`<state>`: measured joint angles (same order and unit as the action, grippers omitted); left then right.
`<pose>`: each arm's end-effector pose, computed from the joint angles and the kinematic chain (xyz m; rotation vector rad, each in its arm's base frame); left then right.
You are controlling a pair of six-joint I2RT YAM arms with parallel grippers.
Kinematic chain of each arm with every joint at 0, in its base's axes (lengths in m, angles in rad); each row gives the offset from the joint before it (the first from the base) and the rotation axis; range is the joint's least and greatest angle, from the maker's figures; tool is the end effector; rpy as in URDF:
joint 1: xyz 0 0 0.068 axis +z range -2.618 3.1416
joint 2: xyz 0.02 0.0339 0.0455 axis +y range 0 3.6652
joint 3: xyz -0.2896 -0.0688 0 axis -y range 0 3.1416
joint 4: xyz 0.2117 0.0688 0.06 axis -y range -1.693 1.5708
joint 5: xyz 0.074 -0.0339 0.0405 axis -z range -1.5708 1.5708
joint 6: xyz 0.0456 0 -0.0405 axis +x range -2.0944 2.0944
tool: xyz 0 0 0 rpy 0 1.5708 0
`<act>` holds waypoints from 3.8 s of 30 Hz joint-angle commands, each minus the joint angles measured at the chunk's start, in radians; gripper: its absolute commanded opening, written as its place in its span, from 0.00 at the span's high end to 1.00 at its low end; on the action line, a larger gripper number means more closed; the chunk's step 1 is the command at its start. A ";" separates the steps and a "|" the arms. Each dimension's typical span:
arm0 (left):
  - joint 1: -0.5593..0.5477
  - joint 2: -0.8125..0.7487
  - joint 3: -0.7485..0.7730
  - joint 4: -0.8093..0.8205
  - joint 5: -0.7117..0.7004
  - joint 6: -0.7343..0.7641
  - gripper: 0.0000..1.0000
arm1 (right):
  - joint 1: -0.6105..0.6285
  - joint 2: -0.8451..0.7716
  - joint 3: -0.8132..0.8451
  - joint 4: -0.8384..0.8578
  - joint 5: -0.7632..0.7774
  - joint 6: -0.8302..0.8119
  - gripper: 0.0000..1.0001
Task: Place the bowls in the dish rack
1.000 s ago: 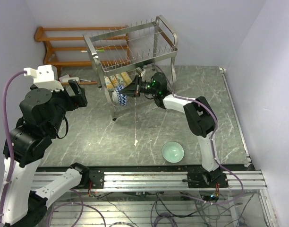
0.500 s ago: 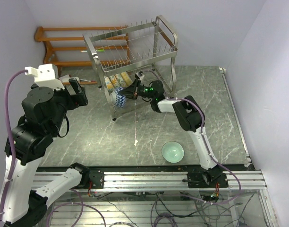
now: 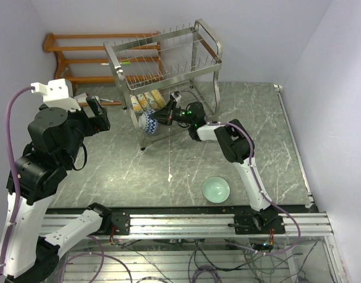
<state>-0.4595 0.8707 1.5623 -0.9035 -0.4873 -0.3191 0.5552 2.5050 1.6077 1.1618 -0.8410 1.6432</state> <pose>0.0722 -0.0119 0.4922 -0.2245 1.7452 -0.1321 0.4347 0.3096 0.1849 0.0286 1.8900 2.2315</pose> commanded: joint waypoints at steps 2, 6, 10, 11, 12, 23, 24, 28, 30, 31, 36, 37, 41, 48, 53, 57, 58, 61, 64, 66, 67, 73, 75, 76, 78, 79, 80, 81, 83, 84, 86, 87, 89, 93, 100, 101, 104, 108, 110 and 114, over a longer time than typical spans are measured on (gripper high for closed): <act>0.006 0.009 -0.005 0.054 0.002 -0.006 0.01 | -0.006 0.002 0.006 -0.113 -0.030 -0.098 0.79; 0.006 0.009 -0.011 0.065 0.009 -0.002 0.01 | -0.005 -0.014 0.015 -0.189 -0.049 -0.146 0.69; 0.005 0.005 -0.015 0.071 0.013 -0.003 0.01 | -0.010 -0.049 -0.026 -0.182 -0.038 -0.164 0.67; 0.005 0.002 -0.017 0.071 0.013 -0.003 0.01 | -0.013 -0.064 -0.038 -0.186 -0.033 -0.179 0.66; 0.005 -0.002 -0.019 0.070 0.013 -0.003 0.01 | -0.015 -0.083 -0.050 -0.189 -0.028 -0.192 0.64; 0.006 -0.031 -0.040 0.071 0.022 -0.003 0.01 | -0.031 -0.213 -0.115 -0.225 -0.022 -0.246 0.56; 0.005 -0.032 -0.041 0.071 0.022 -0.002 0.01 | -0.031 -0.230 -0.122 -0.248 -0.020 -0.263 0.56; 0.006 -0.043 -0.044 0.069 0.019 0.004 0.01 | -0.031 -0.326 -0.189 -0.336 0.008 -0.341 0.54; 0.005 -0.047 -0.044 0.069 0.018 0.005 0.01 | -0.031 -0.377 -0.248 -0.365 0.022 -0.360 0.54; 0.006 -0.048 -0.043 0.069 0.021 0.006 0.01 | -0.031 -0.402 -0.278 -0.380 0.029 -0.371 0.54; 0.005 -0.043 -0.028 0.051 0.039 0.006 0.01 | -0.026 -0.572 -0.440 -0.527 0.079 -0.489 0.54; 0.006 -0.041 -0.025 0.039 0.043 0.006 0.01 | -0.023 -0.608 -0.466 -0.590 0.095 -0.533 0.54; 0.005 -0.044 -0.030 0.022 0.070 0.003 0.01 | 0.015 -0.768 -0.518 -0.995 0.249 -0.757 0.54; 0.005 -0.079 -0.067 0.021 0.137 -0.010 0.00 | 0.196 -1.005 -0.528 -1.576 0.727 -0.942 0.52; 0.005 -0.112 -0.086 0.016 0.179 -0.016 0.00 | 0.324 -1.112 -0.549 -1.873 0.941 -0.818 0.52; 0.006 -0.128 -0.094 0.010 0.197 -0.014 0.01 | 0.421 -1.125 -0.541 -2.062 1.052 -0.707 0.51; 0.006 -0.130 -0.093 0.009 0.203 -0.015 0.01 | 0.444 -1.123 -0.546 -2.087 1.064 -0.681 0.51; 0.005 -0.136 -0.086 0.001 0.217 -0.015 0.00 | 0.488 -1.115 -0.564 -2.124 1.084 -0.625 0.51; 0.005 -0.140 -0.078 -0.014 0.223 -0.012 0.01 | 0.522 -1.097 -0.574 -2.140 1.100 -0.581 0.51; 0.005 -0.143 -0.073 -0.025 0.220 -0.007 0.01 | 0.537 -1.083 -0.572 -2.165 1.126 -0.547 0.51; 0.005 -0.146 -0.070 -0.030 0.216 -0.005 0.01 | 0.542 -1.075 -0.569 -2.178 1.139 -0.537 0.51; 0.006 -0.157 -0.071 -0.043 0.195 0.006 0.01 | 0.543 -0.988 -0.565 -2.159 1.159 -0.565 0.49; 0.005 -0.159 -0.075 -0.044 0.188 0.004 0.01 | 0.543 -0.949 -0.565 -2.140 1.157 -0.572 0.50; 0.005 -0.161 -0.077 -0.042 0.188 0.002 0.01 | 0.543 -0.935 -0.561 -2.134 1.160 -0.575 0.51; 0.005 -0.159 -0.079 -0.042 0.186 0.001 0.01 | 0.542 -0.914 -0.553 -2.127 1.171 -0.579 0.55; 0.005 -0.157 -0.079 -0.044 0.183 0.003 0.01 | 0.543 -0.904 -0.547 -2.128 1.178 -0.584 0.60; 0.006 -0.157 -0.078 -0.043 0.180 0.006 0.01 | 0.542 -0.895 -0.541 -2.133 1.185 -0.589 0.65; 0.006 -0.157 -0.078 -0.044 0.176 0.009 0.01 | 0.542 -0.885 -0.534 -2.138 1.194 -0.593 0.70; 0.005 -0.156 -0.080 -0.042 0.167 0.016 0.01 | 0.542 -0.869 -0.521 -2.151 1.206 -0.607 0.81; 0.005 -0.156 -0.082 -0.041 0.163 0.019 0.01 | 0.541 -0.861 -0.513 -2.157 1.210 -0.612 0.87; 0.006 -0.158 -0.087 -0.037 0.158 0.021 0.01 | 0.542 -0.846 -0.493 -2.169 1.218 -0.625 1.00; 0.005 -0.159 -0.090 -0.035 0.156 0.021 0.01 | 0.541 -0.844 -0.480 -2.177 1.225 -0.630 1.00; 0.005 -0.160 -0.096 -0.032 0.153 0.021 0.01 | 0.543 -0.841 -0.444 -2.192 1.237 -0.652 1.00; 0.006 -0.161 -0.096 -0.026 0.136 0.027 0.01 | 0.530 -0.867 -0.322 -2.167 1.246 -0.746 1.00; 0.005 -0.155 -0.078 -0.019 0.089 0.042 0.01 | 0.365 -0.936 -0.205 -1.834 0.951 -0.937 1.00; 0.005 -0.154 -0.076 -0.019 0.083 0.043 0.01 | 0.323 -0.945 -0.219 -1.765 0.873 -0.947 1.00; 0.007 -0.147 -0.070 -0.014 0.061 0.045 0.01 | 0.203 -0.939 -0.259 -1.577 0.637 -0.963 1.00; 0.006 -0.131 -0.060 0.003 0.028 0.050 0.01 | 0.084 -0.848 -0.255 -1.389 0.336 -0.956 1.00; 0.006 -0.117 -0.054 0.007 0.014 0.053 0.01 | 0.051 -0.804 -0.244 -1.298 0.233 -0.940 1.00; 0.006 -0.096 -0.052 0.032 -0.012 0.049 0.01 | -0.005 -0.695 -0.220 -1.077 0.076 -0.847 1.00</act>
<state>-0.4595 0.7502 1.4868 -0.9249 -0.4500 -0.2810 0.5846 1.7344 1.3560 -0.2283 -0.4805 0.7238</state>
